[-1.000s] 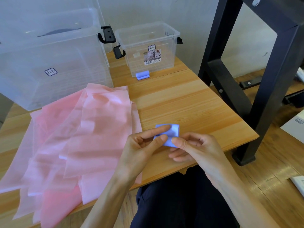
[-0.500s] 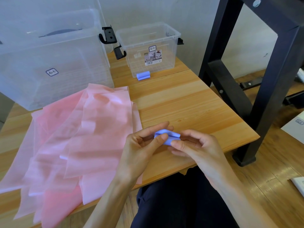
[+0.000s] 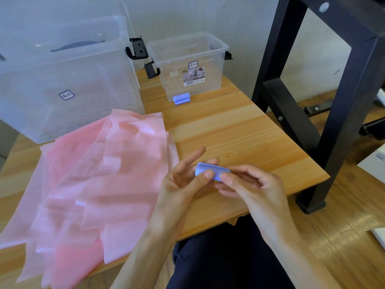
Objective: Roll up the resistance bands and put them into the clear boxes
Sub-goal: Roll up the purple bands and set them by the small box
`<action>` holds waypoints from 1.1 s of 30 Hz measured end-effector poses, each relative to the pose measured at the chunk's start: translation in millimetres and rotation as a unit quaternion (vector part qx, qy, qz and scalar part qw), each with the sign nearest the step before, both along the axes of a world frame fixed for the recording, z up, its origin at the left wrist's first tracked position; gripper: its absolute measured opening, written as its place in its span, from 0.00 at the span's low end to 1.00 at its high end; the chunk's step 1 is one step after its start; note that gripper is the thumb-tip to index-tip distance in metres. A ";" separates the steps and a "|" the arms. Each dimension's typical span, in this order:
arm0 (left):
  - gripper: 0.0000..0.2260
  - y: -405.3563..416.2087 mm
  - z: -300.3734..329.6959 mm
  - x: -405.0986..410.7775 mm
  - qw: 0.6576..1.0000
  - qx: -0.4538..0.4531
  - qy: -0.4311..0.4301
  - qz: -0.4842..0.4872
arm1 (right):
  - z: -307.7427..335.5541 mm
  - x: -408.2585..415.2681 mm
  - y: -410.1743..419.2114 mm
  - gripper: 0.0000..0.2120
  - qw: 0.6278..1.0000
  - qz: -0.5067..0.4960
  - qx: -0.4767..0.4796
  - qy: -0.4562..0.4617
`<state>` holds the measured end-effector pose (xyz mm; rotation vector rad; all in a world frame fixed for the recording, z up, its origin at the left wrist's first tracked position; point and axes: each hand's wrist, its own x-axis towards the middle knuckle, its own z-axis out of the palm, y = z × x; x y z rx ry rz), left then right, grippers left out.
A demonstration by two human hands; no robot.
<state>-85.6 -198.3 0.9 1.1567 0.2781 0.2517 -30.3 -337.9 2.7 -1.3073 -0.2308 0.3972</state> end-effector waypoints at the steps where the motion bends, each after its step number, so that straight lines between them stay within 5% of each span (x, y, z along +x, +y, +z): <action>1: 0.22 -3.0 -0.2 2.1 0.998 -0.058 0.001 0.004 | -0.4 -0.8 0.7 0.09 1.000 -0.005 0.006 -0.006; 5: 0.22 -5.7 0.7 7.2 0.984 -0.172 0.042 0.001 | -3.4 3.1 0.1 0.16 0.995 0.017 -0.072 -0.067; 10: 0.25 8.0 14.3 11.2 0.987 -0.070 0.093 -0.109 | 5.8 23.0 -8.9 0.39 0.940 0.158 -0.206 -0.223; 14: 0.29 14.5 21.6 18.9 0.980 -0.049 0.121 -0.151 | 11.0 29.3 -6.7 0.35 0.932 0.203 -0.190 -0.232; 24: 0.10 15.5 15.3 46.0 0.971 -0.128 0.130 -0.157 | -2.4 37.9 18.1 0.31 0.921 -0.003 -0.204 -0.332; 27: 0.15 24.7 19.0 59.5 0.973 -0.065 0.142 -0.171 | 2.7 50.2 20.8 0.32 0.940 0.027 -0.212 -0.267; 30: 0.28 43.0 19.7 74.4 0.968 0.078 0.165 -0.173 | 18.4 73.7 19.0 0.24 0.979 0.129 -0.134 -0.080; 33: 0.39 57.4 21.7 89.9 0.942 0.232 0.177 -0.166 | 25.3 100.4 22.9 0.19 0.971 0.160 -0.171 -0.044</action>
